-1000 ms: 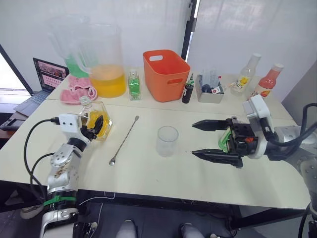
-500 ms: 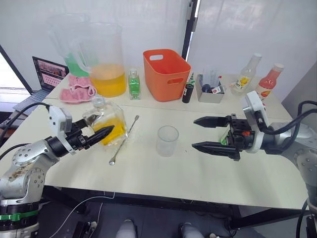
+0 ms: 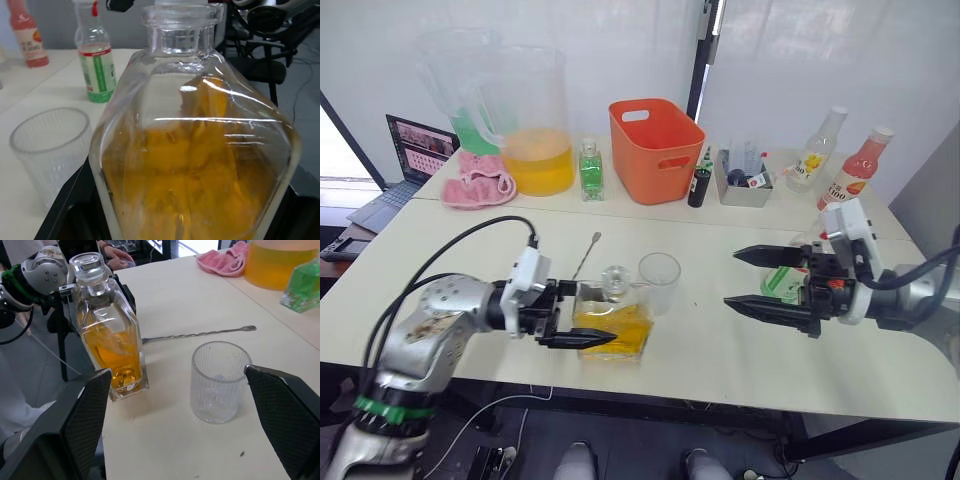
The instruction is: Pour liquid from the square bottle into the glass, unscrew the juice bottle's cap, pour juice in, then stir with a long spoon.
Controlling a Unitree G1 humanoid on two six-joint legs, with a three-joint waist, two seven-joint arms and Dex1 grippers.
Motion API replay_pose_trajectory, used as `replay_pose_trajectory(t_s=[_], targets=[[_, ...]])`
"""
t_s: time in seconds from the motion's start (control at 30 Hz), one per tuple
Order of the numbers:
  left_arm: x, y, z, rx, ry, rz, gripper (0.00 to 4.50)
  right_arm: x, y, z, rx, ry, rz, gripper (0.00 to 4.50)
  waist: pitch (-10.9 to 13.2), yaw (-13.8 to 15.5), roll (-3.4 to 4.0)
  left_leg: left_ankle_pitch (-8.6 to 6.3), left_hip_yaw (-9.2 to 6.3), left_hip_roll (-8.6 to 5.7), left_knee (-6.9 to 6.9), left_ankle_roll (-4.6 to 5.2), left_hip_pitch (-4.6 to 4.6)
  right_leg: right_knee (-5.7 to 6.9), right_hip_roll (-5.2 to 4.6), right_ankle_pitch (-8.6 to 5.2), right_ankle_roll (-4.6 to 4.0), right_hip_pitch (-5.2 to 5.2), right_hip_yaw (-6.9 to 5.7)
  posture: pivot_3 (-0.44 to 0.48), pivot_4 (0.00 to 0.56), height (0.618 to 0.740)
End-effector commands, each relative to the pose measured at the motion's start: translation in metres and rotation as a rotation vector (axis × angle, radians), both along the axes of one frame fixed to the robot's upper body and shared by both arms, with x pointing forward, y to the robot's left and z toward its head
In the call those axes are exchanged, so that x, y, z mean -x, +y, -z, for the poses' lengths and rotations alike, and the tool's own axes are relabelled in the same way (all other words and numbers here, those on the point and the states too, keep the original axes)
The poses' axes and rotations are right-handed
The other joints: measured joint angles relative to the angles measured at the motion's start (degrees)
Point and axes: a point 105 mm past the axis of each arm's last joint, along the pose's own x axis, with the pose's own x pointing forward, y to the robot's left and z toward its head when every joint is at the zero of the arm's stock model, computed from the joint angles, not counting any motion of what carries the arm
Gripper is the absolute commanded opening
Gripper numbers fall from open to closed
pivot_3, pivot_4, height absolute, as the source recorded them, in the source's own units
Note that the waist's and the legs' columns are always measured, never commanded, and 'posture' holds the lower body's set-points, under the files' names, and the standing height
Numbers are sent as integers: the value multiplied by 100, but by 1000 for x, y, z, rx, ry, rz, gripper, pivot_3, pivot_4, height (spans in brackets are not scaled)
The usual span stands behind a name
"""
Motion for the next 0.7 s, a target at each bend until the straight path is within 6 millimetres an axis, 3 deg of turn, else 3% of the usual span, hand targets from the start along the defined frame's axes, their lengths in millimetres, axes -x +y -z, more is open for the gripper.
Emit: replay_pose_trajectory(t_s=[0.03,0.37,0.7], targets=[[-6,-13,-10,34,-116,63,2834,8,-2,-12,1,-53,22,4500,0,-15,0,1,0,0,4,1,-1,-1,0,1,1,3,0,0,150,740],[-31,-24,15,22,-106,104,2834,17,-9,-13,11,-53,79,4500,0,-37,1,5,-2,-1,8,14,-4,1,0,3,5,3,1,0,150,740],[-43,-17,34,-17,-80,81,2834,18,-10,-14,18,-52,85,4500,0,-28,1,6,-4,-1,9,15,-2,2,0,3,6,9,0,0,150,740]])
